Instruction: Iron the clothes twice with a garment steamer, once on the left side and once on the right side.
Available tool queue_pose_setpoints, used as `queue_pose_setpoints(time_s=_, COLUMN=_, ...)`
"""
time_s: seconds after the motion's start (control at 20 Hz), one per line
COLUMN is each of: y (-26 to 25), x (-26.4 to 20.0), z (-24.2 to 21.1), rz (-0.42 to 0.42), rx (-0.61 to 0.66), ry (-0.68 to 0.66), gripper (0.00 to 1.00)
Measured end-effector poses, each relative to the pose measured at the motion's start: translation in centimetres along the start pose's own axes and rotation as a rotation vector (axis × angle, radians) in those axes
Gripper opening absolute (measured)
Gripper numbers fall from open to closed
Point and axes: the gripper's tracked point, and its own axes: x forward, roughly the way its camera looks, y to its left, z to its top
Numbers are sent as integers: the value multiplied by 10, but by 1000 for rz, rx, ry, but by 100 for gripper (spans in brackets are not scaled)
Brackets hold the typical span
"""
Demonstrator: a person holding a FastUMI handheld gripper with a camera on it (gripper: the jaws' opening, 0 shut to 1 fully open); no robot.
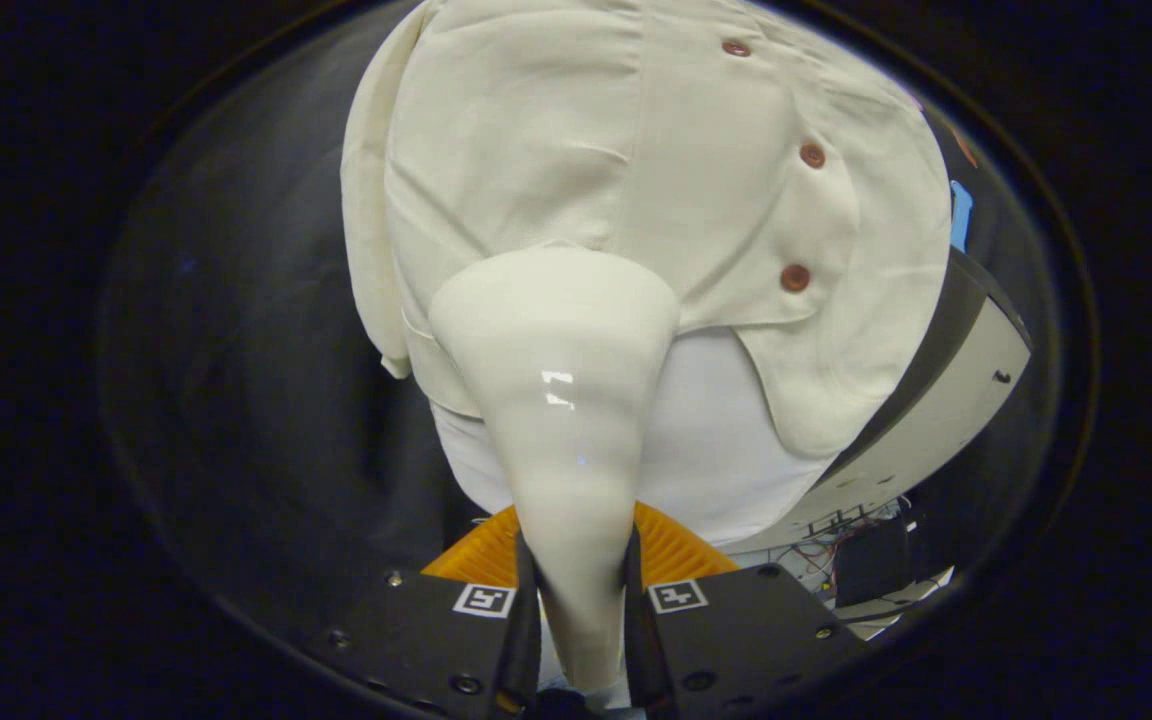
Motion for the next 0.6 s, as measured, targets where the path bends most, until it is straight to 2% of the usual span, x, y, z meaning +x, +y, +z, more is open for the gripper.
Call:
queue_pose_setpoints(time_s=0.25, y=-12, x=-26, z=-9, rz=-4, rx=12, ry=-35, gripper=34)
queue_pose_setpoints(time_s=0.6, y=-42, x=-122, z=-6, rz=-34, rx=28, ry=-156, gripper=34)
